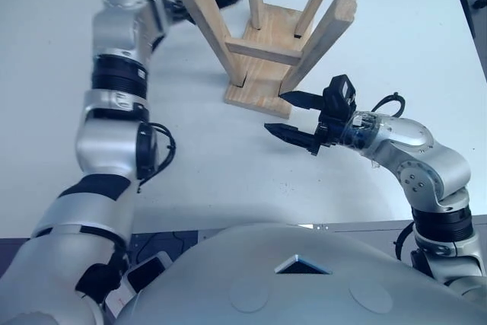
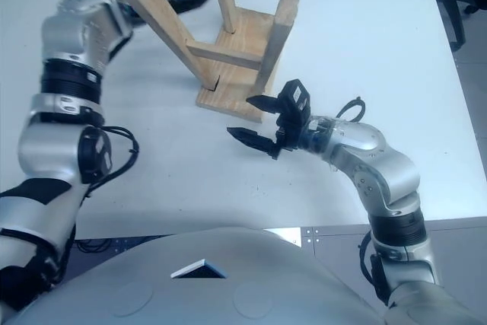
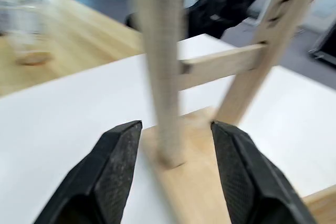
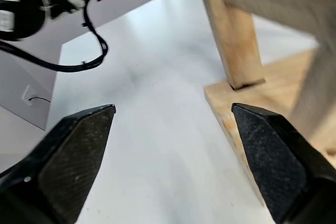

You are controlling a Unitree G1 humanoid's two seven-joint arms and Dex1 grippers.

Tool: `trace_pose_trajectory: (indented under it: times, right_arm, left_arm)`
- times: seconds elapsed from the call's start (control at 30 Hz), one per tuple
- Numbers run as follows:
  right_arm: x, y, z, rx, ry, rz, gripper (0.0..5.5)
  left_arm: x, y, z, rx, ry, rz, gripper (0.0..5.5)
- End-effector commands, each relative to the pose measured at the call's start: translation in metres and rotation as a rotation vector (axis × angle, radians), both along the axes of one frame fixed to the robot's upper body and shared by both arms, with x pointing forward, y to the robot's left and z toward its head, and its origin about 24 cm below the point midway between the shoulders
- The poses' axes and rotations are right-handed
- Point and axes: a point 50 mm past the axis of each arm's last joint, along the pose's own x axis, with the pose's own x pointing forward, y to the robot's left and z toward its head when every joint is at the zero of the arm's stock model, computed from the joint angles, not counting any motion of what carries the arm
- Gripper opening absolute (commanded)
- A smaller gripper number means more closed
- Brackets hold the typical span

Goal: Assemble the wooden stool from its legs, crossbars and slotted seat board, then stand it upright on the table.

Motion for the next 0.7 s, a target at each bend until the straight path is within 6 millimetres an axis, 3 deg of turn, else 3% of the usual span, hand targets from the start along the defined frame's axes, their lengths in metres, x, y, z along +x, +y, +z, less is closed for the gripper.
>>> trace_pose_trajectory:
  times: [0.03,0.1,0.2,0.37,0.43,0.57,0.7]
  right_arm:
    - [0.023,-0.013,0.002,0.051,-0.055,-0.113,4.09]
    - [0.038,-0.024,-0.002,0.035,-0.091,-0.220,4.09]
    - [0.051,-0.036,-0.012,-0.037,-0.139,-0.351,4.09]
    - [0.051,-0.040,-0.020,-0.095,-0.182,-0.378,4.09]
    - [0.048,-0.045,-0.020,-0.109,-0.189,-0.386,4.09]
    - [0.026,-0.056,-0.013,-0.121,-0.181,-0.340,4.09]
    - [-0.001,-0.055,-0.008,-0.119,-0.152,-0.215,4.09]
  left_arm:
    - [-0.031,0.000,-0.017,-0.086,0.109,-0.215,2.41]
    - [-0.050,0.004,-0.020,-0.082,0.139,-0.335,2.41]
    - [-0.063,0.007,-0.033,0.043,0.152,-0.342,2.41]
    - [-0.078,0.007,-0.036,0.104,0.130,-0.309,2.41]
    - [-0.088,0.016,-0.035,0.113,0.137,-0.300,2.41]
    - [-0.105,0.070,-0.039,0.271,0.154,-0.317,2.41]
    - [-0.094,0.115,-0.022,0.381,0.099,-0.308,2.41]
